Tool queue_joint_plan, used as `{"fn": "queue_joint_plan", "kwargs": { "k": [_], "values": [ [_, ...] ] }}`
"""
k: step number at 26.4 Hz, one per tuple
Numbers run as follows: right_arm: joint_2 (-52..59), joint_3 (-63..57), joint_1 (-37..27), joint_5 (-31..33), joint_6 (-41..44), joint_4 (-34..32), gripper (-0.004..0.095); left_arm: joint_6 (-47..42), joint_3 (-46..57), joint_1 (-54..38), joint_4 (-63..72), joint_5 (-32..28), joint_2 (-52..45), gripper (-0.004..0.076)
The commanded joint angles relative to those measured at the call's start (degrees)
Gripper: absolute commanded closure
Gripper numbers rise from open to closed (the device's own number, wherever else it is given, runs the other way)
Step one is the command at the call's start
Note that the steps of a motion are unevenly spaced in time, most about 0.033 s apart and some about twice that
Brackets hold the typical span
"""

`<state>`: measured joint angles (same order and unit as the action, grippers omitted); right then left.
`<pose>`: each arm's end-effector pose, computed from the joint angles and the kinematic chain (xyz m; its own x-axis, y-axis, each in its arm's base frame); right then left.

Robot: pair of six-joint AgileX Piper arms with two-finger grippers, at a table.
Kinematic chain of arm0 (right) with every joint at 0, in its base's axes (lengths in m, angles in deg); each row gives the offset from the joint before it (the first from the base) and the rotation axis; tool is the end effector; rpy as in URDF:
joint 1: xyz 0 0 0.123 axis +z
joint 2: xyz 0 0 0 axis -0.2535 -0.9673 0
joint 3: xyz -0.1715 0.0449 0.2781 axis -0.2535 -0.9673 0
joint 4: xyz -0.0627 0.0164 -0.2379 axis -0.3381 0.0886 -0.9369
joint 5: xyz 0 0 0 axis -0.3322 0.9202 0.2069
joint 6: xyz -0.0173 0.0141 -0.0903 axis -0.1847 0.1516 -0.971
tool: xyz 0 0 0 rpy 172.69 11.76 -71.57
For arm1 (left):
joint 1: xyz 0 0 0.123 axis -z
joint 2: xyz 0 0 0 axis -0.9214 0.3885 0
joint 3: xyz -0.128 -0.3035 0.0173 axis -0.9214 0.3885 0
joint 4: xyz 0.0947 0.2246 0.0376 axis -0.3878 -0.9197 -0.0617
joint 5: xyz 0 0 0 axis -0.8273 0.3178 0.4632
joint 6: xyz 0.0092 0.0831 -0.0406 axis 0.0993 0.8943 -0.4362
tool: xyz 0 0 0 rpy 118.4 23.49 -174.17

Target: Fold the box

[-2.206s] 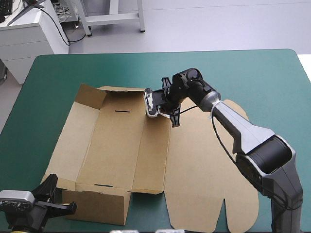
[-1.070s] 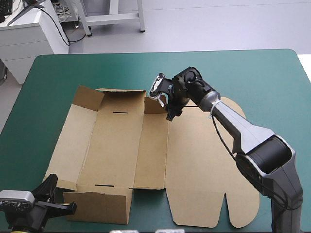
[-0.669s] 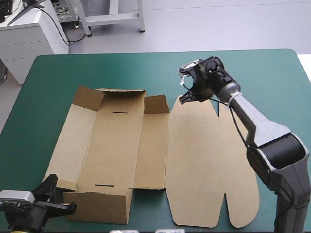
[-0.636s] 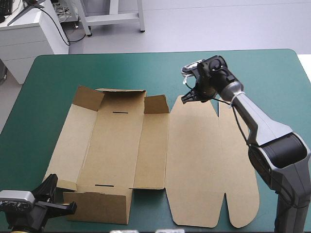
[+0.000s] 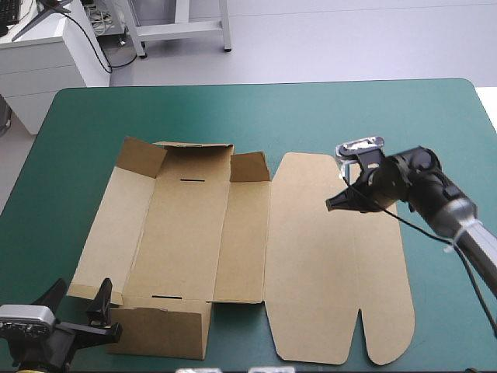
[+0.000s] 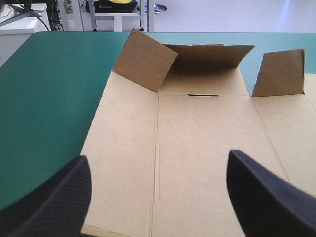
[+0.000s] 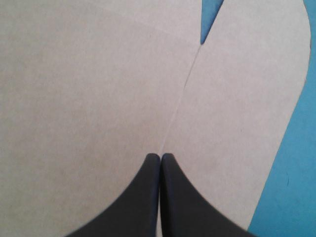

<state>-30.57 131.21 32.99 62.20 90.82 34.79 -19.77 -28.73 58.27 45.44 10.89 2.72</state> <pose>0.2643 0.0853 0.3504 -0.8473 -0.2563 -0.4651 -0.2855 0.9583 -0.0080 -0.0338 -0.0254 0.2755 -0.2293 -0.0351 -0.9727 0.0549 0.9973 -0.0489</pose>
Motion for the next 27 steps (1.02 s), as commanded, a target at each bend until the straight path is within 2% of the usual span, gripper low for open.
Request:
{"fn": "queue_joint_plan", "kwargs": {
  "k": [1, 5, 9, 13, 15, 20, 24, 27],
  "values": [
    [10.74, -7.00, -0.32, -4.99, 0.22, -0.43, 0.0927, -1.08, -3.42, 0.27, 1.11, -2.97, 3.39, 0.0180],
    [20.24, -13.05, -0.32, -5.93, 1.22, -0.39, 0.0927, -1.22, -12.29, 0.27, 0.25, -0.62, 14.52, 0.0181],
    [26.10, -15.31, -0.32, -3.50, 1.64, -0.29, 0.0927, -1.22, -22.40, 0.27, 0.25, 0.29, 27.55, 0.0181],
    [31.54, -17.82, -0.32, -1.56, 2.16, -0.18, 0.0927, -1.22, -33.56, 0.27, -0.26, 6.03, 41.01, 0.0180],
    [34.32, -19.75, -0.32, -0.34, 2.16, -0.18, 0.0927, -1.22, -39.44, 0.27, -1.94, 11.30, 48.68, 0.0180],
    [38.42, -23.44, -0.32, 2.87, 3.73, 0.05, 0.0927, -2.74, -43.44, 0.27, -5.07, 21.22, 59.69, 0.0180],
    [41.51, -25.30, -0.32, 4.14, 4.33, 1.00, 0.0927, -2.08, -43.44, -0.67, -5.11, 22.53, 64.96, 0.0180],
    [43.33, -25.91, -0.32, 4.36, 4.33, 2.83, 0.0927, -1.85, -43.33, -6.32, -3.69, 23.47, 68.67, 0.0180]
  ]
}}
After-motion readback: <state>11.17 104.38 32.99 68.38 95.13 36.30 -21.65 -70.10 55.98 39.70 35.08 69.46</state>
